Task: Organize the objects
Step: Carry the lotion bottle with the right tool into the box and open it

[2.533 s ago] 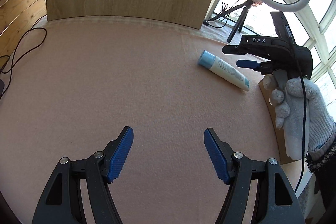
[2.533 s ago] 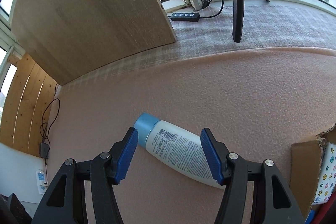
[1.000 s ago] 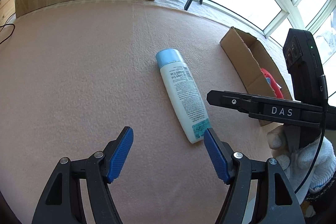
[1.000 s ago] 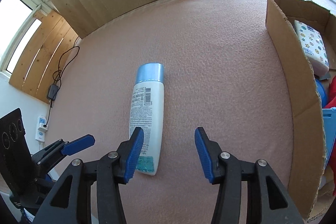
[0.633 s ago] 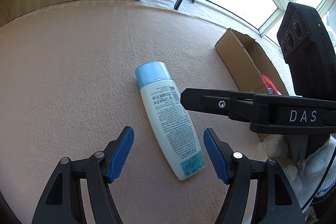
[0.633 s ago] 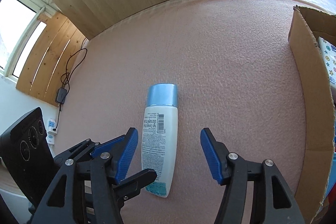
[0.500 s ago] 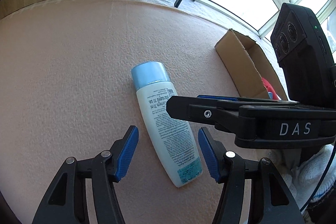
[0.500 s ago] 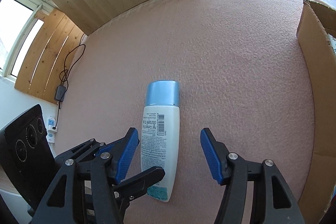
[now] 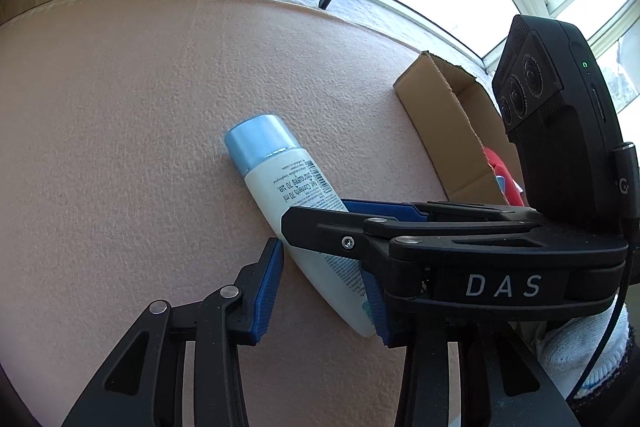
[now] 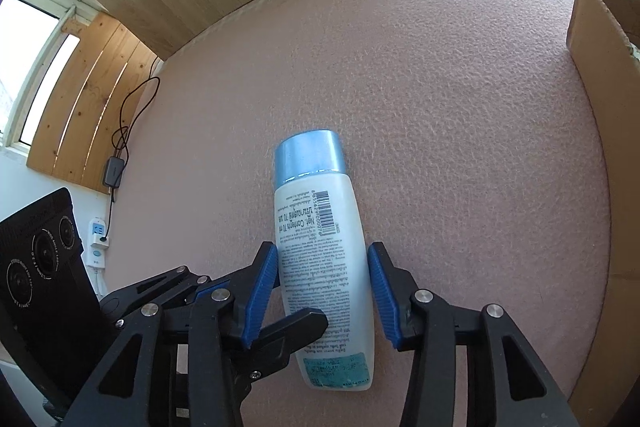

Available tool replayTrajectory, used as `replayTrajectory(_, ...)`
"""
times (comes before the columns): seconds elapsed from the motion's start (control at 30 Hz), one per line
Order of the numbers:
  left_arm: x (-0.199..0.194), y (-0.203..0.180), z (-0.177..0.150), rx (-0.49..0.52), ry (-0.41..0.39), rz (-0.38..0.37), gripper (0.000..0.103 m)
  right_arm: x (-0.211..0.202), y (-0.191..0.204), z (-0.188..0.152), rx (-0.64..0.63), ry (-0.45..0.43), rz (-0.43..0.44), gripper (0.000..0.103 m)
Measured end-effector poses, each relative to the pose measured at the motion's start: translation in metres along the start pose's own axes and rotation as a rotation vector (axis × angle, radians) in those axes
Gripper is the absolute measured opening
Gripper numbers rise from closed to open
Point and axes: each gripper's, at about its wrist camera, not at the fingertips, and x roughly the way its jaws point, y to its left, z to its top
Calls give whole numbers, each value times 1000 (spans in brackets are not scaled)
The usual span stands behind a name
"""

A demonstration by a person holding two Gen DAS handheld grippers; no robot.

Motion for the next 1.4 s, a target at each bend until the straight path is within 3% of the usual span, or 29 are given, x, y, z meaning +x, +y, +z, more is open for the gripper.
replayTrajectory(0.27,-14,-36,12,64,-51,11,43,-42,-6,-3,9,-85,14,43)
replayTrajectory(0.53,-20,-92,38,153,-99,-32,43,-104,-28,-5,20,-199,-15,43)
replayTrajectory(0.9,20,-191,66,277,-84,-112,43,-169,-98,-13,98,-302,-101,43)
replayTrajectory(1.2,68,-254,85,323,-62,-131,43,-200,-148,-8,116,-346,-191,43)
replayTrajectory(1.33,75,-261,89,312,-58,-89,66,-211,-158,-8,111,-366,-209,50)
replayTrajectory(1.4,75,-256,89,306,-55,-67,66,-213,-160,-8,109,-373,-217,51)
